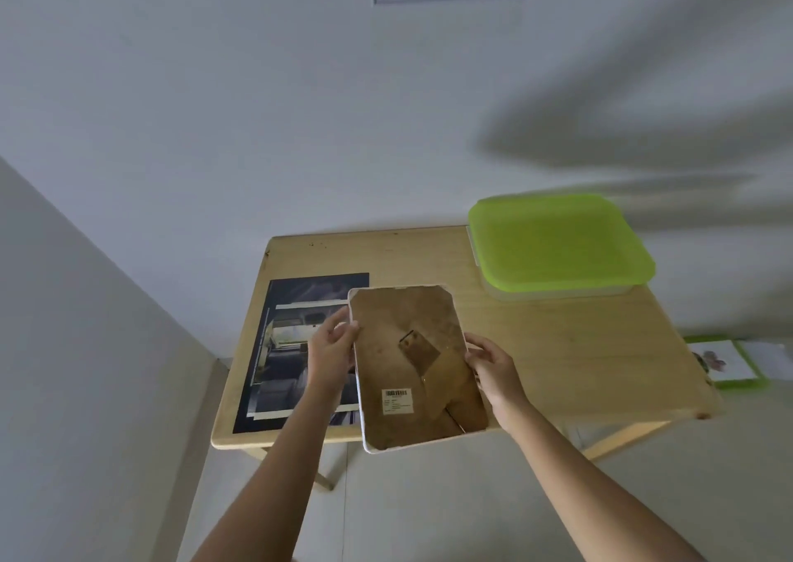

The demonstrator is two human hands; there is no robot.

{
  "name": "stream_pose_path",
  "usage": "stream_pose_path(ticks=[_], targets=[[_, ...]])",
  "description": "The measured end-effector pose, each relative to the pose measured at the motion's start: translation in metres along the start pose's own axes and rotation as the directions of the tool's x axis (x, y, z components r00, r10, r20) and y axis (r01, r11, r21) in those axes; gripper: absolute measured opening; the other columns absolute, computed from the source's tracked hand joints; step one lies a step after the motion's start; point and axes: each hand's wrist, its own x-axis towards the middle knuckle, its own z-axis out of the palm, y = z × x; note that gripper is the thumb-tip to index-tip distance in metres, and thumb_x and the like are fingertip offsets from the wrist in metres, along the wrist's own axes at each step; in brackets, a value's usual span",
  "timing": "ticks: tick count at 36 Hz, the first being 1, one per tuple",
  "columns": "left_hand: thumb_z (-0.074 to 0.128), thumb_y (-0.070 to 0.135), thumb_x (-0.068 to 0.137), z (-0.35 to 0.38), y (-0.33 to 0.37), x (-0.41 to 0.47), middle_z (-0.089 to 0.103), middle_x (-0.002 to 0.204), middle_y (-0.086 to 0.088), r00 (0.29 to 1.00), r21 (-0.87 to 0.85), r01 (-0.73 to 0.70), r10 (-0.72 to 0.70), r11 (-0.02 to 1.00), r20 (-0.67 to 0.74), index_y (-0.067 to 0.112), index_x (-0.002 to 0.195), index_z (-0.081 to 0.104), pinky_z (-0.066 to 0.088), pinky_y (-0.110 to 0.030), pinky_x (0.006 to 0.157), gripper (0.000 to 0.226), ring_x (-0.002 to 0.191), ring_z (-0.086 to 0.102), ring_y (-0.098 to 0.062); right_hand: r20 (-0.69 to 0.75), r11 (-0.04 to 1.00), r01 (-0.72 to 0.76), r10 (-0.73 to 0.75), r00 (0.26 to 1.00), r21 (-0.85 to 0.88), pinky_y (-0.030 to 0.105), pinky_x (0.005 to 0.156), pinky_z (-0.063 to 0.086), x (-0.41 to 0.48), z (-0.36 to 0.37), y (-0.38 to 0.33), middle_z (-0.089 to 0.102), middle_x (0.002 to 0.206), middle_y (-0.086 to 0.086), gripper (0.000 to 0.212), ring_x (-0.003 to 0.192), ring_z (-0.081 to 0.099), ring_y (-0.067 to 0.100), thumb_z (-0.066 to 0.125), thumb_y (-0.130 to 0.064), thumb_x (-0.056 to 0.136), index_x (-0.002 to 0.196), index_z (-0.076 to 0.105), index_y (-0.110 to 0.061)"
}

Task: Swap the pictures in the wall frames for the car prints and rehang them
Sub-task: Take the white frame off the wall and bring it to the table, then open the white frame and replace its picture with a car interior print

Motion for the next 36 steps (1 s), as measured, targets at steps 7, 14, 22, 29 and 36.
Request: stream_pose_path(ticks=[7, 14, 22, 29, 36], targets=[[0.055, 0.013, 0.092, 0.031, -0.037, 0.021, 0.065, 0.112, -0.009, 0.997, 0.117, 0.04, -0.033, 0.992, -0.067, 0.006, 0.124, 0.057, 0.054, -0.036, 0.087, 0.033, 0.103, 0.063, -0.025, -0.089, 0.991, 0.054, -0.064, 0.994, -0.119, 0.024, 0.093, 0.04, 0.014, -0.025, 0.004, 0.059, 0.114, 0.006, 0.034, 0.104, 0.053, 0.014, 0.05, 0.006, 0.089, 0.122, 0.056, -0.001], [0.054, 0.011, 0.092, 0.053, -0.057, 0.035, 0.064, 0.11, -0.006, 0.995, 0.194, 0.069, -0.053, 0.979, -0.085, 0.008, 0.123, 0.058, 0.051, -0.037, 0.092, 0.031, 0.1, 0.061, -0.02, -0.143, 0.973, 0.008, -0.041, 0.989, -0.23, 0.023, 0.092, 0.04, 0.035, -0.04, 0.018, 0.06, 0.124, 0.01, 0.034, 0.105, 0.055, 0.013, 0.054, 0.002, 0.088, 0.121, 0.058, -0.004], [0.047, 0.006, 0.094, 0.064, -0.069, 0.045, 0.064, 0.118, -0.003, 0.996, 0.335, 0.081, -0.06, 0.939, -0.071, 0.013, 0.126, 0.057, 0.049, -0.031, 0.089, 0.035, 0.101, 0.06, -0.017, -0.178, 0.916, 0.04, -0.12, 0.977, -0.4, 0.013, 0.086, 0.036, 0.036, -0.039, 0.026, 0.062, 0.123, 0.006, 0.032, 0.111, 0.056, 0.015, 0.055, -0.006, 0.09, 0.121, 0.059, -0.006], [0.041, 0.01, 0.097, 0.069, -0.078, 0.046, 0.06, 0.124, -0.003, 0.995, 0.37, 0.067, -0.032, 0.926, -0.099, 0.016, 0.131, 0.052, 0.05, -0.034, 0.089, 0.036, 0.105, 0.058, -0.02, -0.209, 0.868, 0.094, -0.221, 0.953, -0.487, 0.013, 0.083, 0.042, 0.038, -0.038, 0.03, 0.068, 0.112, 0.009, 0.028, 0.094, 0.061, 0.011, 0.061, -0.008, 0.087, 0.114, 0.064, -0.004], [0.045, 0.011, 0.096, 0.076, -0.079, 0.043, 0.049, 0.129, -0.008, 0.986, 0.408, 0.077, -0.008, 0.91, -0.169, 0.01, 0.13, 0.052, 0.042, -0.034, 0.099, 0.035, 0.114, 0.052, -0.024, -0.211, 0.848, 0.124, -0.266, 0.941, -0.515, -0.006, 0.074, 0.034, 0.036, -0.038, 0.036, 0.067, 0.113, 0.01, 0.028, 0.095, 0.058, 0.007, 0.06, -0.008, 0.088, 0.115, 0.064, -0.003]])
